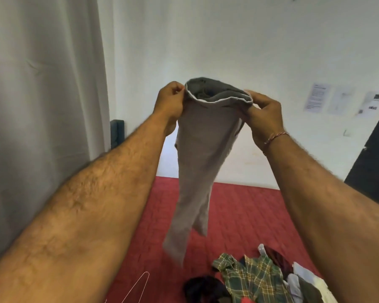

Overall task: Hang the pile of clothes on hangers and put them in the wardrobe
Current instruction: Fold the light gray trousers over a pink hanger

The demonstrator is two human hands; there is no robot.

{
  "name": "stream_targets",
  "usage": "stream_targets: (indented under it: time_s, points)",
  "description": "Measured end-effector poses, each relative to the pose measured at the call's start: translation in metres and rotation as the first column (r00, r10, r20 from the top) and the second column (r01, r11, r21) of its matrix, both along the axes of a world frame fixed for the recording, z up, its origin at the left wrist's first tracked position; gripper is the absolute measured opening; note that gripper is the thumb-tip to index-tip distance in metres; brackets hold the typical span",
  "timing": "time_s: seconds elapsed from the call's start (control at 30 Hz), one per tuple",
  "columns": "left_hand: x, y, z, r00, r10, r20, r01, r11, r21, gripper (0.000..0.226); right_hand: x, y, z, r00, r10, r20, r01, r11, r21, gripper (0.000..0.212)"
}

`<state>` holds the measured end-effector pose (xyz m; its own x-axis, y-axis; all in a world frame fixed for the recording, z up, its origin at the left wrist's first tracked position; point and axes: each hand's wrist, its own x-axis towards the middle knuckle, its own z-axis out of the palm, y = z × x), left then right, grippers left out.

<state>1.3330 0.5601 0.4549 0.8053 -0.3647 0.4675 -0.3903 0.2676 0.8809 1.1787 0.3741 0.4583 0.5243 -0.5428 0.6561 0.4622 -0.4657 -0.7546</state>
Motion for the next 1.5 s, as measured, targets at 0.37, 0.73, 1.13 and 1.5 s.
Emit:
stream_targets:
  time_s: [0.37,0.73,1.13,1.5]
  points:
    - [-0.035,0.029,-0.116,0.996,0.007,0.090,-0.018,0.993,0.117,0.021,-0.030,-0.001,-0.104,0.994,0.070,-0.088,-0.068,0.997,0.026,0.033]
    - [-0.166,0.138,-0.508,0.949,0.123,-0.291,0.118,0.715,0.689,0.024,-0.187,0.092,-0.496,0.646,0.147,-0.749,-0.121,0.989,0.089,0.028]
    - [-0.307,0.229,-0.644,0.807,0.338,-0.484,0.268,0.521,0.810,0.034,-0.300,0.177,-0.639,0.039,0.138,-0.990,-0.394,0.912,0.112,0.039]
    - [-0.323,0.326,-0.681,0.688,0.499,-0.526,0.346,0.412,0.843,0.019,-0.228,0.285,-0.663,-0.299,0.153,-0.942,-0.510,0.809,0.293,0.052]
